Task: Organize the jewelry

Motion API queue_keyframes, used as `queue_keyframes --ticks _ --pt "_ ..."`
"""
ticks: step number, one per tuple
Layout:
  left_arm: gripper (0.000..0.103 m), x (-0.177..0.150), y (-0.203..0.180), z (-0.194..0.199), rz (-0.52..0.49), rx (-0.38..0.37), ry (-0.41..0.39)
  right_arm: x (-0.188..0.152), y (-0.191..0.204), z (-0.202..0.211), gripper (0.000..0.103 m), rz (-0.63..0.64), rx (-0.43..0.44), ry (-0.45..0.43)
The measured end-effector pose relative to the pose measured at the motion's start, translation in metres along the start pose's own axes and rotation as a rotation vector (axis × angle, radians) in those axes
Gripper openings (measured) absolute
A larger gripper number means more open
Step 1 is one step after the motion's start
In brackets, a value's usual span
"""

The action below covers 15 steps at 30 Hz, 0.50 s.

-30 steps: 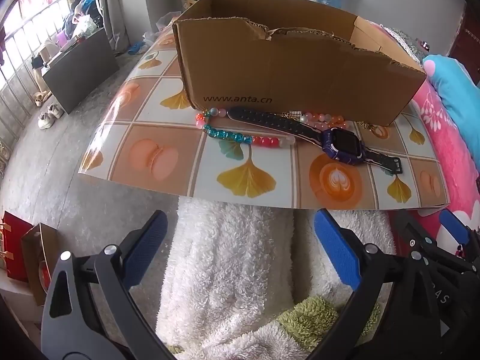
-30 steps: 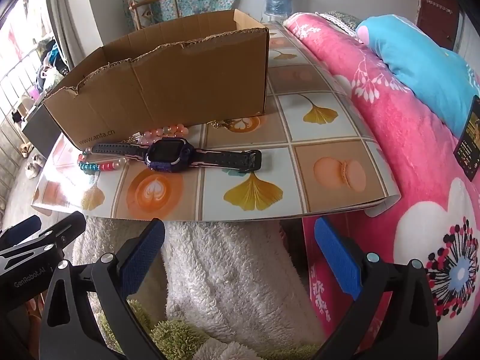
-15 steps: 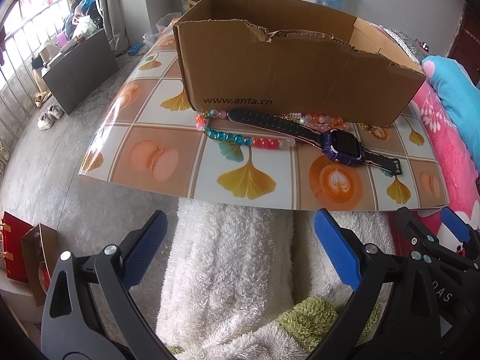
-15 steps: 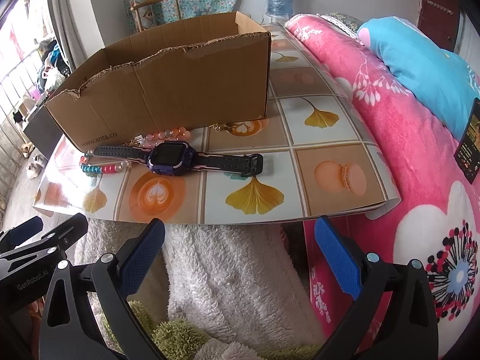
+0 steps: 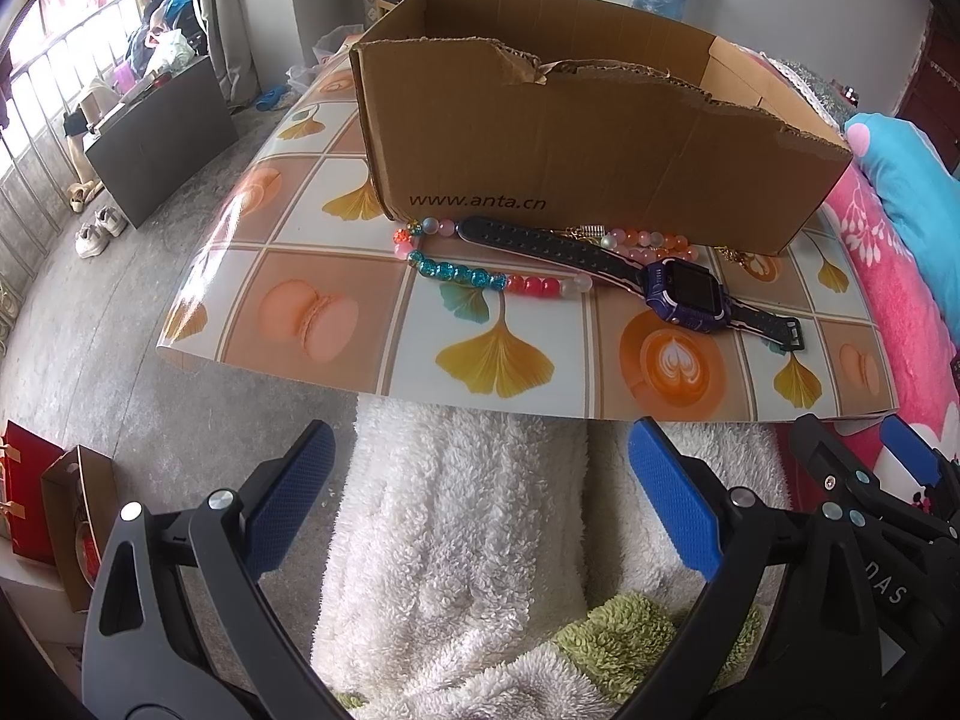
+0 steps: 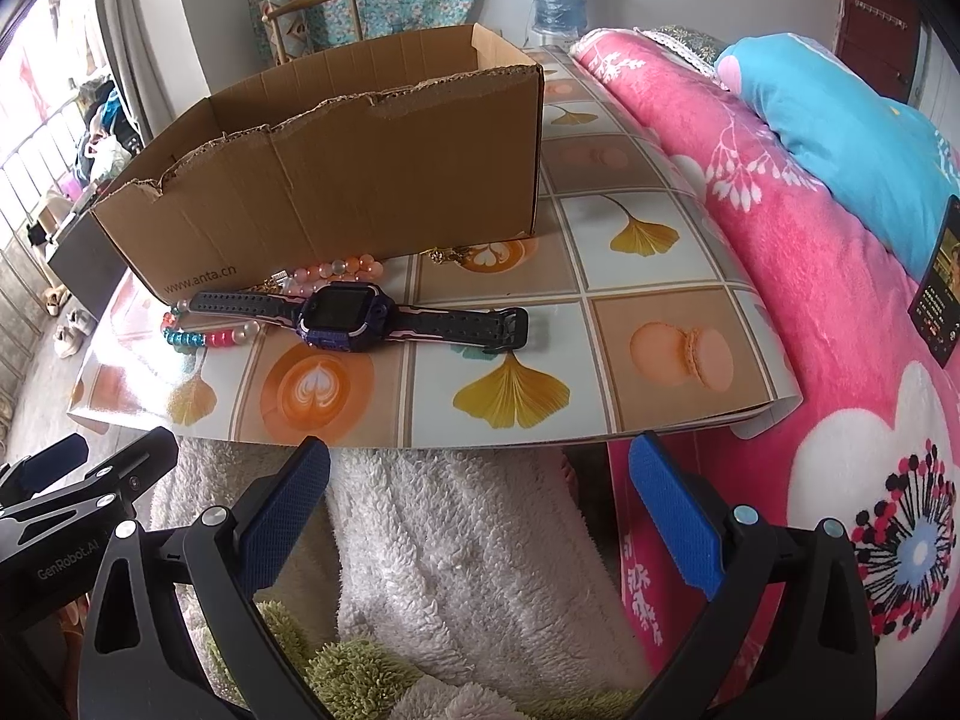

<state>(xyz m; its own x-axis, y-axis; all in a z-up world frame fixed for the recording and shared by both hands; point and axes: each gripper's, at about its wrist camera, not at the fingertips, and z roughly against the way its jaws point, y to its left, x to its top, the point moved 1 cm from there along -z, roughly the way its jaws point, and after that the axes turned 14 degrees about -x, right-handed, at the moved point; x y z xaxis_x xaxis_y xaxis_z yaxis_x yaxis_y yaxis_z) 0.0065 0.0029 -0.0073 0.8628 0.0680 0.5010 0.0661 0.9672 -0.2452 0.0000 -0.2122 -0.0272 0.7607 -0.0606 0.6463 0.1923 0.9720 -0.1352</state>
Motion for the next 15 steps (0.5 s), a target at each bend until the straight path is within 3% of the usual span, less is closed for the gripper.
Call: queue_keyframes --ticks 15 --pt "0.095 -0.0003 0.0002 0.0 -0.001 0.001 -0.001 -0.0007 0.0009 0.0005 0.098 0.0 -0.001 0.001"
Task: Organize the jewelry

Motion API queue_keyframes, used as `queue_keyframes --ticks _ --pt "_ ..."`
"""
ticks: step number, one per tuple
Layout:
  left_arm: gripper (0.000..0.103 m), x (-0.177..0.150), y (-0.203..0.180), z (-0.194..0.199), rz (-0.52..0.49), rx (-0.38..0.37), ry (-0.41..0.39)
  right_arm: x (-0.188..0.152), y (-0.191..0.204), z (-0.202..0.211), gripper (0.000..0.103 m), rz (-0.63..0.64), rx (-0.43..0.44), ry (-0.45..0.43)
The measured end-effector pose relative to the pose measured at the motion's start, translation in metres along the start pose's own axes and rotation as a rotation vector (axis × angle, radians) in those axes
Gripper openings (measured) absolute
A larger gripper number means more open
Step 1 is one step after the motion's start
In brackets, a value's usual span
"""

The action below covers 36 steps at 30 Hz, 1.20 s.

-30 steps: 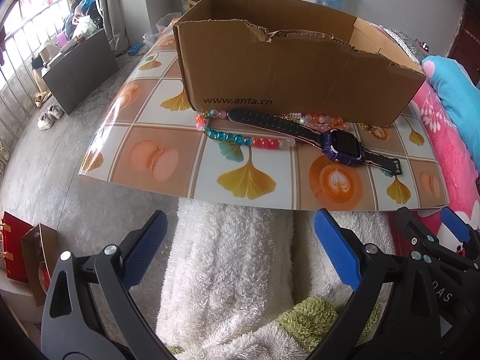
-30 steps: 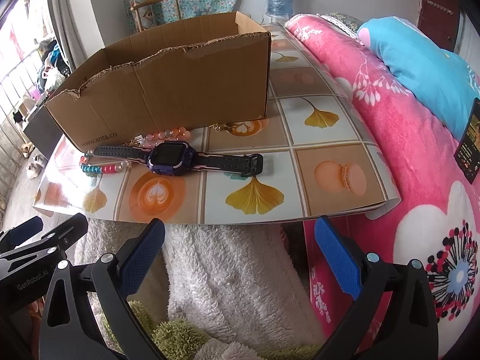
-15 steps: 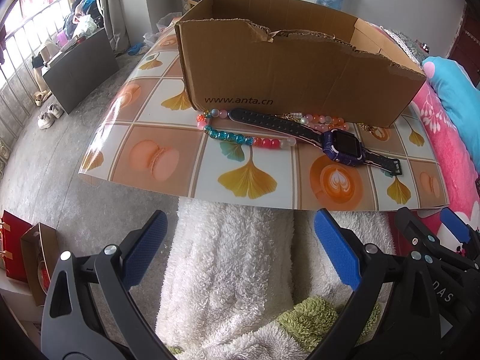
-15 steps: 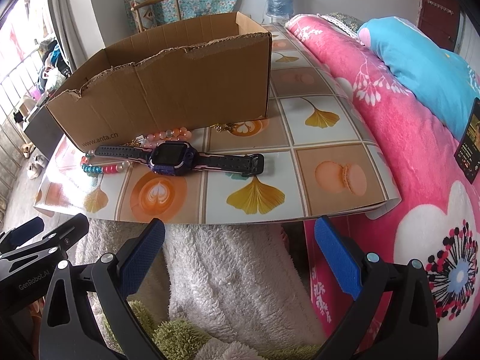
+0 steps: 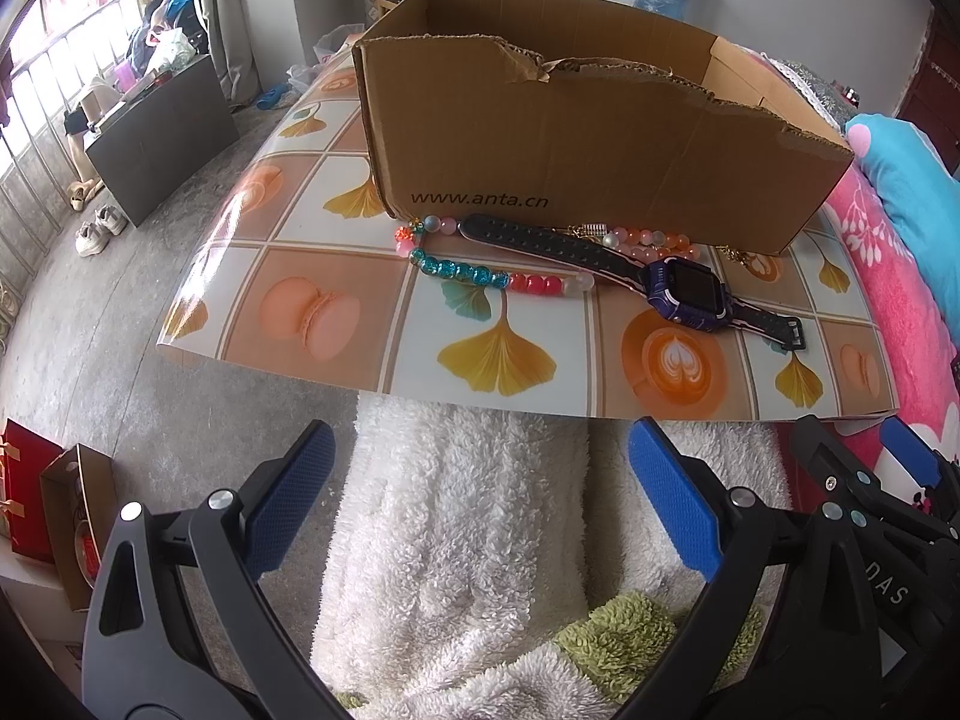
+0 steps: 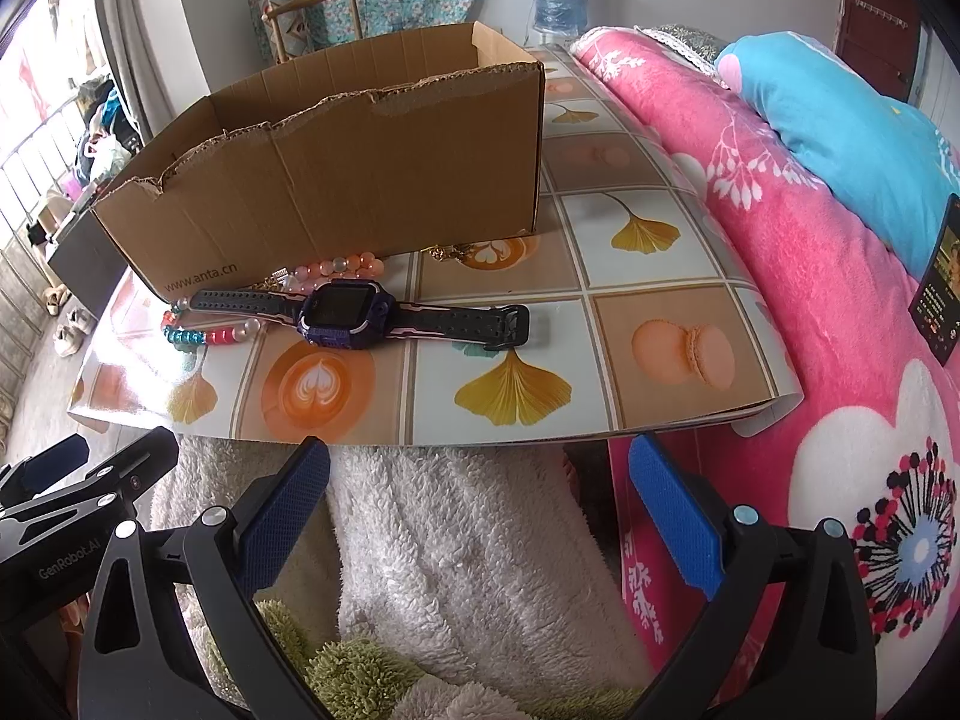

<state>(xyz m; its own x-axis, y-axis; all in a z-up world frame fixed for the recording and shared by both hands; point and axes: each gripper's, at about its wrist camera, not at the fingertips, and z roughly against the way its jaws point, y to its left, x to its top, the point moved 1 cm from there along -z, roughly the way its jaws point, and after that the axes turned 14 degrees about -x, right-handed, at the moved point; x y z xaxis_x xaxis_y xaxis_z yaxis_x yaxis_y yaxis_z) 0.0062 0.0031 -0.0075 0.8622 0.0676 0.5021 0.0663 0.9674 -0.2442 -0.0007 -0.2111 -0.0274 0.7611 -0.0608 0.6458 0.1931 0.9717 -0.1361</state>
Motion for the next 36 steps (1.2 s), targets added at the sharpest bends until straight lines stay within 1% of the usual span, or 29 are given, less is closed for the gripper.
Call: queue_keyframes --ticks 36 --pt "0.095 -0.0013 0.0019 0.0013 0.001 0.001 -0.001 0.0 -0.0018 0.0014 0.098 -0.007 0.001 0.002"
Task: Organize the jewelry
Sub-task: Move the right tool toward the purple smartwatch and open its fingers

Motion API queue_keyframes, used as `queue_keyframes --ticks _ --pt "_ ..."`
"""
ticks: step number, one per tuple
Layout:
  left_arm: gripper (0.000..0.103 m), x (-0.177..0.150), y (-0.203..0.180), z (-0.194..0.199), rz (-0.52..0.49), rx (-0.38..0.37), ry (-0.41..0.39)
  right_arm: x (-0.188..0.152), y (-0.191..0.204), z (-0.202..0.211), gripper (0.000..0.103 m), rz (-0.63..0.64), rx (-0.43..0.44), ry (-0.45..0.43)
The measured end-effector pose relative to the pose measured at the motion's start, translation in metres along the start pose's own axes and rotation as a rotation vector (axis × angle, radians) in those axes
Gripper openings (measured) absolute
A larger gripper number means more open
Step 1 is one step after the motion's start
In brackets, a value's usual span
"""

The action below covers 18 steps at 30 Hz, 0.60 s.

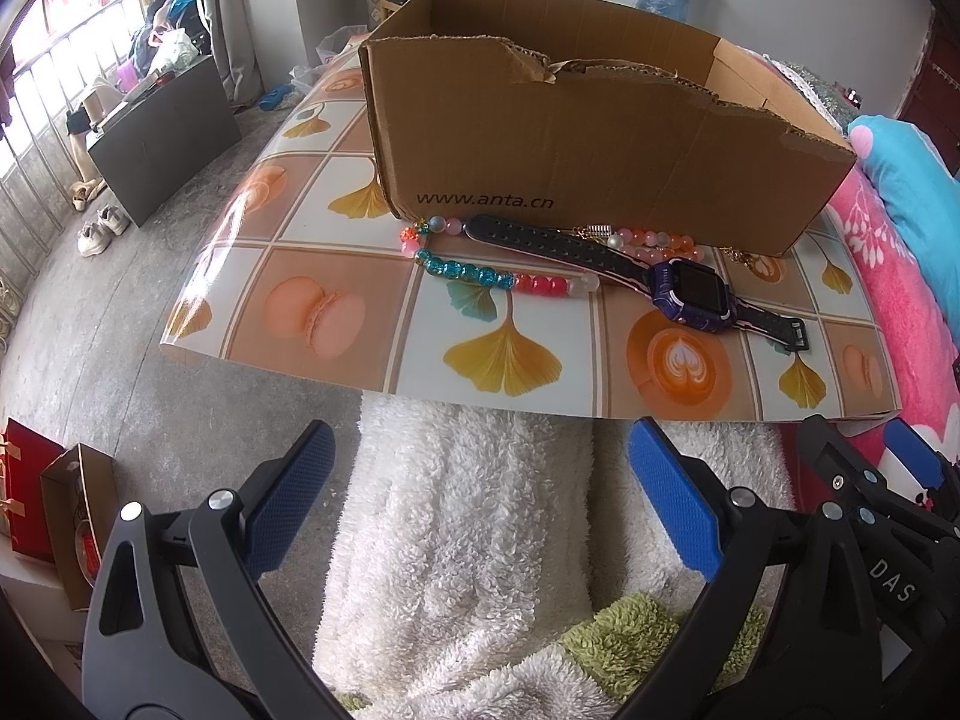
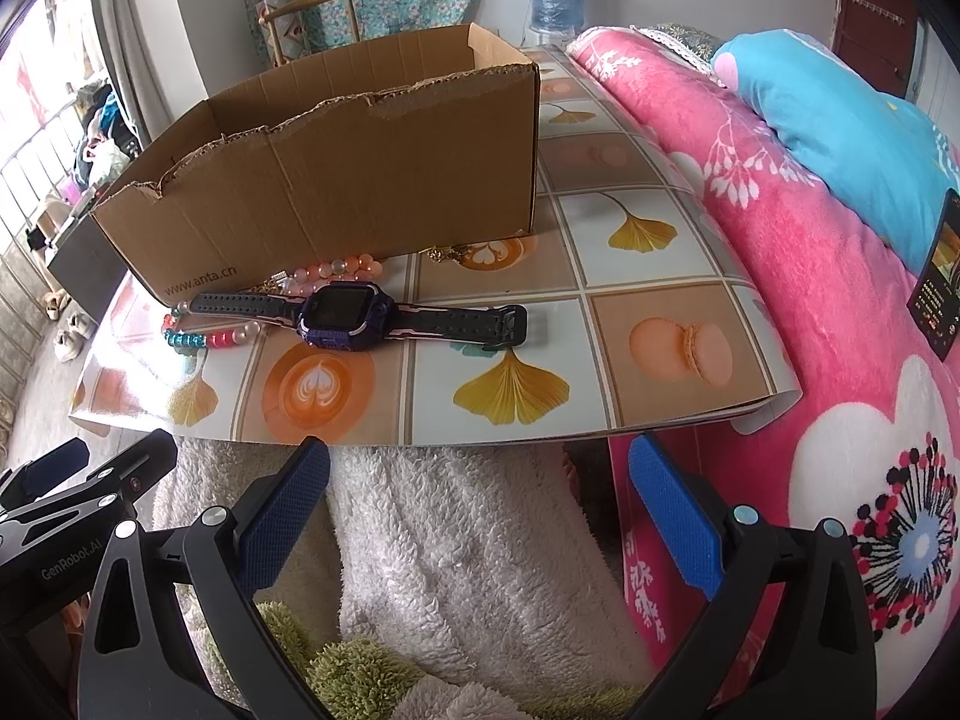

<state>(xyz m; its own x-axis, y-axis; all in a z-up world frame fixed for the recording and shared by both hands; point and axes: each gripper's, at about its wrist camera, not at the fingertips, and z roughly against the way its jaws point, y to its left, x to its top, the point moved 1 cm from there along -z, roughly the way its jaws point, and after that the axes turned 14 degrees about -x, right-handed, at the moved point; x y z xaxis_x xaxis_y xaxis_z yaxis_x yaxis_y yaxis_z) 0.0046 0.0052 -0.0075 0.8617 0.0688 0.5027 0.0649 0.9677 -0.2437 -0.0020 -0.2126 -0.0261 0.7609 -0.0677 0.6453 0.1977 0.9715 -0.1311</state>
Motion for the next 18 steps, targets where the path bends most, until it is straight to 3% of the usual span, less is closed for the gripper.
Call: queue_keyframes --ticks 18 --pt "0.095 0.019 0.022 -0.031 0.001 0.043 0.028 0.019 -0.007 -0.032 0.098 -0.016 -0.064 0.022"
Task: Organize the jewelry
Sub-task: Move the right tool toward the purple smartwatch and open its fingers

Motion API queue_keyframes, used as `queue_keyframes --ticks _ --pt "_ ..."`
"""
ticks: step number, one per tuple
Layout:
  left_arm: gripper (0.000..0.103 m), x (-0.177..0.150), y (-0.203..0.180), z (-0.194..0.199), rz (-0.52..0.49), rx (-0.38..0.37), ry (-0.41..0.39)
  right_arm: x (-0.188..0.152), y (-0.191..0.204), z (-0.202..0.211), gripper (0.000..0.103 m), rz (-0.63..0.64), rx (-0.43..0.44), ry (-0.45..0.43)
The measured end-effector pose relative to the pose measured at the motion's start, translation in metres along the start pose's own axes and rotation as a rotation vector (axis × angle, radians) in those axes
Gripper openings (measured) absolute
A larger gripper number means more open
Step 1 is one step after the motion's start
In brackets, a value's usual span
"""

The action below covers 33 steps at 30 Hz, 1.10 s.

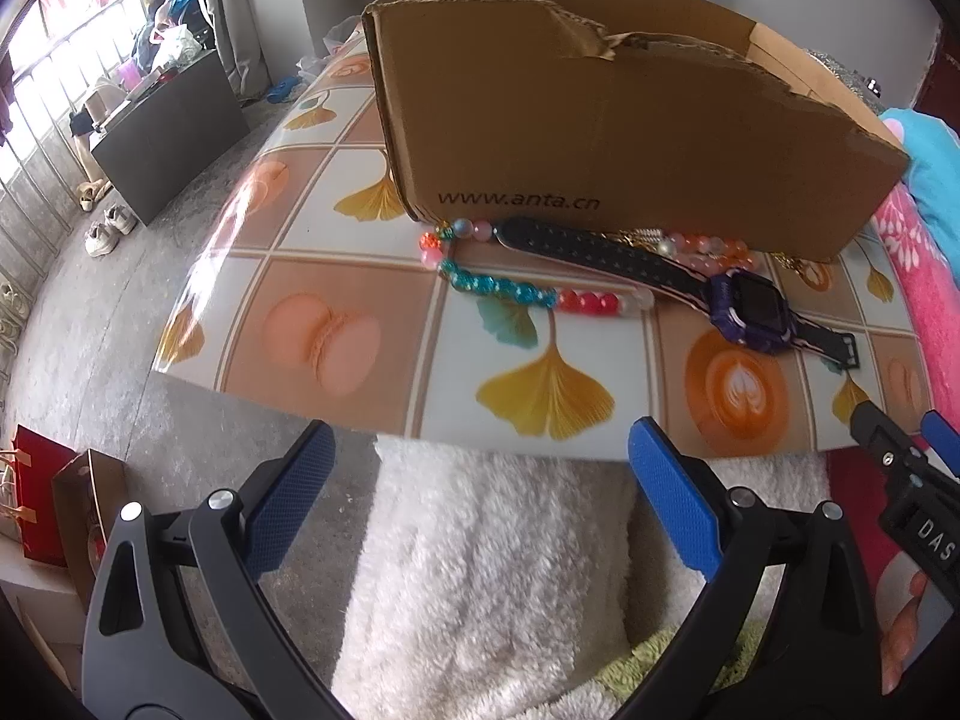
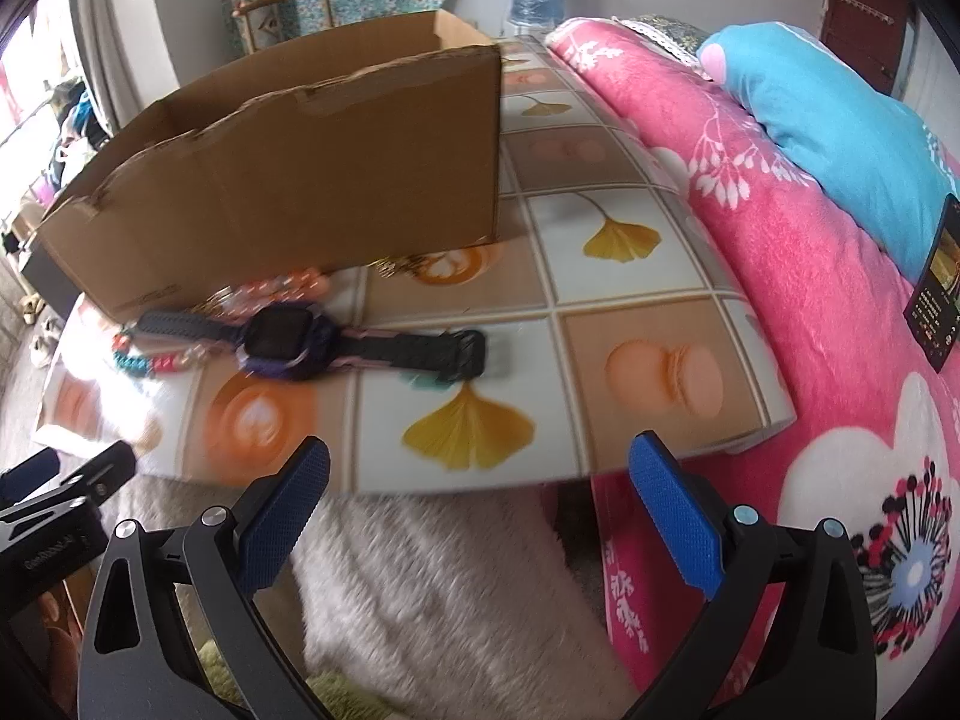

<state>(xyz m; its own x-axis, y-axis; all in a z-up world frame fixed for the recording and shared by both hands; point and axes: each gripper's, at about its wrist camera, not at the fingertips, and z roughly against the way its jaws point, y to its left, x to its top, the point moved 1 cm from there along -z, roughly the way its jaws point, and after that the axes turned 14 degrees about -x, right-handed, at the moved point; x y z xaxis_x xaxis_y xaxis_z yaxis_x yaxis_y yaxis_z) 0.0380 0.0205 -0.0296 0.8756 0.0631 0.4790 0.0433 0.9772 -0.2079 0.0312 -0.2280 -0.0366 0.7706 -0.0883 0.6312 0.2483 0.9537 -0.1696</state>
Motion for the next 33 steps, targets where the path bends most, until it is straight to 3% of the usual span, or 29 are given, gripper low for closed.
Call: queue_keyframes --ticks 7,13,18,28,33 --pt "0.095 0.022 0.01 -0.026 -0.035 0.014 0.031 0.018 0.0 -0.026 0.098 0.015 -0.026 0.007" --pt "0.095 0.029 0.013 -0.033 -0.074 -0.033 0.017 0.022 0.006 -0.042 0.098 0.085 -0.03 0.002" --pt "0.095 0.031 0.016 -0.037 -0.089 -0.05 0.007 0.023 0.001 -0.046 0.098 0.085 0.037 -0.001" --pt "0.096 0.035 0.02 -0.039 -0.126 -0.067 0.015 0.026 0.0 -0.048 0.098 0.135 0.076 -0.005" --pt "0.095 0.048 0.024 -0.019 -0.113 -0.156 -0.083 0.036 -0.007 -0.043 0.098 0.119 0.153 -0.02"
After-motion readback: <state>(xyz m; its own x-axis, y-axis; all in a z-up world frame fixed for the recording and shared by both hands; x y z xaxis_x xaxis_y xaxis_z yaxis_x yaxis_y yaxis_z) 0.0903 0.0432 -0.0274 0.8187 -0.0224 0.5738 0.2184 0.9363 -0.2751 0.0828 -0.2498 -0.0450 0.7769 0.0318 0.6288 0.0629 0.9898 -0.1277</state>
